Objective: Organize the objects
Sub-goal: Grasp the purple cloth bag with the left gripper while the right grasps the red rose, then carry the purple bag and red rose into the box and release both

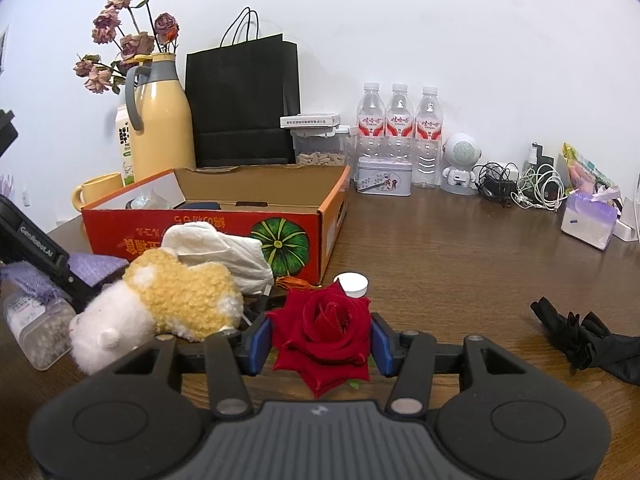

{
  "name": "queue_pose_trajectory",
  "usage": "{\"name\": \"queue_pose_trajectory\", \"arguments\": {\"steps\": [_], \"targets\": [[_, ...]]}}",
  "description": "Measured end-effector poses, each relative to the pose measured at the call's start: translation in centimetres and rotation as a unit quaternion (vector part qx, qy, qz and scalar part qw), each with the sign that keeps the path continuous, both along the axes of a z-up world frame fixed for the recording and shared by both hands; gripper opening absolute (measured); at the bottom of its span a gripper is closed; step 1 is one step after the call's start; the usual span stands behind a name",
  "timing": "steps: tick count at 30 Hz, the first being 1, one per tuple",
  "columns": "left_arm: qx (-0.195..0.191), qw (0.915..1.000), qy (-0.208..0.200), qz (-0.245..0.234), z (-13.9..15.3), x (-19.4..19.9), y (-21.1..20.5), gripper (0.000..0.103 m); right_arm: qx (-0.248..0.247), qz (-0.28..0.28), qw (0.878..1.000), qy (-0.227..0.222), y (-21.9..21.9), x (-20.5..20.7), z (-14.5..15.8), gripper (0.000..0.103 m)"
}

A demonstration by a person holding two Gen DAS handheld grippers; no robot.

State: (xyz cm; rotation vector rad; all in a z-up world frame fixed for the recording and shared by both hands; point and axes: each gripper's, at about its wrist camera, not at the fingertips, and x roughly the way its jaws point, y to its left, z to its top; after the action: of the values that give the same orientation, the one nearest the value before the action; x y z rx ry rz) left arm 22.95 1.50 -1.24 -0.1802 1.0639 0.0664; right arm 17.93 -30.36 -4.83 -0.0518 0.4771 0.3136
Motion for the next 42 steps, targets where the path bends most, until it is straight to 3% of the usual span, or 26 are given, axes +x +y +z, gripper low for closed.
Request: {"name": "queue_pose_trajectory", "arguments": {"steps": [7, 17, 28, 42], "targets": [[0.004, 0.9992, -0.039, -0.004, 0.8, -1.4, 0.5, 0.036, -0.002, -0.011, 1.0, 0.001, -0.1, 0.1, -0.1, 0.049], [0.008, 0.996, -0.088, -0.014, 2.4, -3.4, 1.2, 0.035, -0.022, -0.01, 1.0, -0.007, 1.0, -0.6, 0.1, 0.049], [0.007, 0.9884, -0.145, -0.044, 4.4, -4.0, 0.6, 0.035, -0.018, 0.017, 0.999, -0.042, 3.7, -0.4, 2.9, 0.049], [-0.028, 0.9743, -0.215, -0.06, 6.7, -0.2, -0.7, 0.035, -0.013, 0.049, 0.995, -0.086, 9.4, 4.1, 7.2, 0.049]]}}
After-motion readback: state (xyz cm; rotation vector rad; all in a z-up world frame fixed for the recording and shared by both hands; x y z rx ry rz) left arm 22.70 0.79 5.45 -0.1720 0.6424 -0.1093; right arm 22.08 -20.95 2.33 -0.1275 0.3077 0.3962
